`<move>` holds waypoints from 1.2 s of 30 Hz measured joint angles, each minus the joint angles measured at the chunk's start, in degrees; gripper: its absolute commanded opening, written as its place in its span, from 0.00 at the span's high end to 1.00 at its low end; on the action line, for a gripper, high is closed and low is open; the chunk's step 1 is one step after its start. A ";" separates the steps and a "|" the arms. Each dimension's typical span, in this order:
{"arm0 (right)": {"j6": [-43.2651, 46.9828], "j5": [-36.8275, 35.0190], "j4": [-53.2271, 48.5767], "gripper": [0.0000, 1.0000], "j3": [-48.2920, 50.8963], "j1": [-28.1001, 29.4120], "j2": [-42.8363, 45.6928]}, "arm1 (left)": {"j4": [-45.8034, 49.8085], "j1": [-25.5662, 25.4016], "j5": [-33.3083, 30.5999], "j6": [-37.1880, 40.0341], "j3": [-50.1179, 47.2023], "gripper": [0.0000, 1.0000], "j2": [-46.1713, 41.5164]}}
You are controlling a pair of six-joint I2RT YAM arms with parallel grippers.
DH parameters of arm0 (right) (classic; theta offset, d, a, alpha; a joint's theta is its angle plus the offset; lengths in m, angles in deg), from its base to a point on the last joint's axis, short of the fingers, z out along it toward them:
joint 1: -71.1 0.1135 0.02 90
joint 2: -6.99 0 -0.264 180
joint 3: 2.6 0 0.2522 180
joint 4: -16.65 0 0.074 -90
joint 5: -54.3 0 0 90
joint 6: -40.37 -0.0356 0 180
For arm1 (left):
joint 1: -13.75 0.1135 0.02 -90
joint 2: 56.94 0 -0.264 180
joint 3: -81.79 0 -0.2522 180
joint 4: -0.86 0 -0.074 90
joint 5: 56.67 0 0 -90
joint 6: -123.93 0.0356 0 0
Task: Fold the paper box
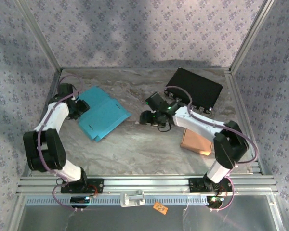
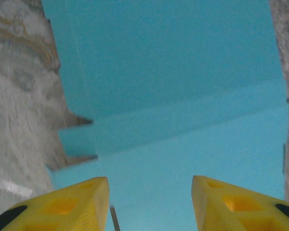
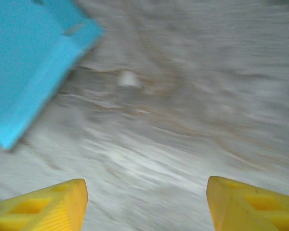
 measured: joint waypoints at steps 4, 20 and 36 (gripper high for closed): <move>-12.17 5.95 18.67 0.31 0.59 2.19 -9.01 | -1.07 3.08 0.66 1.31 2.25 0.53 5.79; -36.04 4.46 48.09 0.35 -3.69 6.84 -27.69 | -3.93 7.32 9.97 3.26 8.13 0.56 16.41; -38.56 1.66 54.90 0.98 -3.85 6.78 -31.21 | -4.63 6.62 12.57 4.07 6.36 0.60 17.31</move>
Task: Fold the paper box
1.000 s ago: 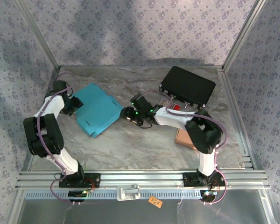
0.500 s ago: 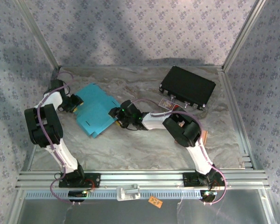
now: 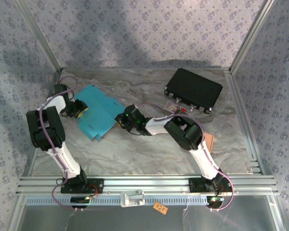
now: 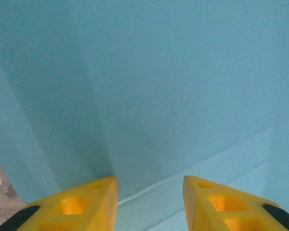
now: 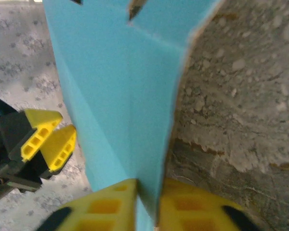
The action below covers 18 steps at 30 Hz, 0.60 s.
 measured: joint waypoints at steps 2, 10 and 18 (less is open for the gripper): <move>0.26 -0.48 -0.46 1.00 0.02 -0.26 0.61 | 0.02 -0.76 0.00 -0.02 -0.39 0.59 -0.81; 3.34 -0.13 -7.37 1.00 -0.74 -3.04 11.15 | -3.41 -9.51 -5.27 -1.29 -1.86 0.54 -19.04; 4.85 0.76 -19.87 1.00 -8.26 -9.53 23.65 | -9.18 -27.45 -13.55 4.94 -0.76 0.51 -37.79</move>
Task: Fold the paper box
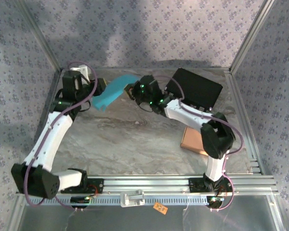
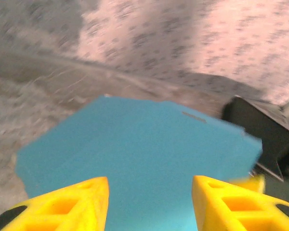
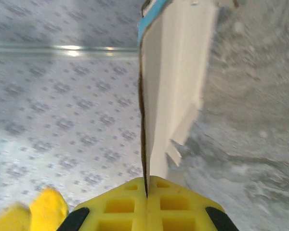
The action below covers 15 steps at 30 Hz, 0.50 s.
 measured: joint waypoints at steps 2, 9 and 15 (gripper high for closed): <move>0.20 0.22 -3.67 1.00 -2.80 -1.77 2.25 | 0.39 -4.52 -1.55 2.78 -0.04 0.51 -3.45; -0.11 1.64 -16.65 1.00 -11.13 -7.67 7.15 | 2.05 -15.63 -0.76 13.33 -4.66 0.43 -18.45; -1.88 1.90 -27.32 1.00 -15.37 -11.17 10.14 | 5.62 -25.51 -3.32 21.73 -7.87 0.37 -21.62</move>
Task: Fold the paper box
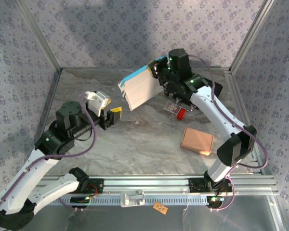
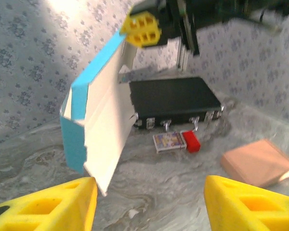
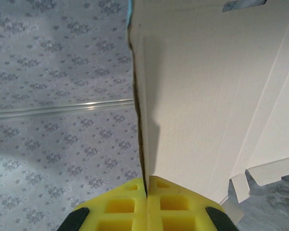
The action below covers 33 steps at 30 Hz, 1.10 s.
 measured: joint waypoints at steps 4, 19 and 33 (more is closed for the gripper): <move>-1.75 -0.39 -4.87 1.00 -0.68 -0.33 2.47 | -0.37 -2.99 -4.59 3.08 -0.28 0.36 3.23; -5.90 -1.01 -10.71 1.00 -0.70 -0.15 6.36 | -10.01 -5.49 -19.80 6.36 -1.09 0.37 12.15; -7.89 -1.07 -14.25 1.00 -0.70 0.59 6.60 | -10.14 -5.29 -19.58 6.12 0.42 0.93 15.63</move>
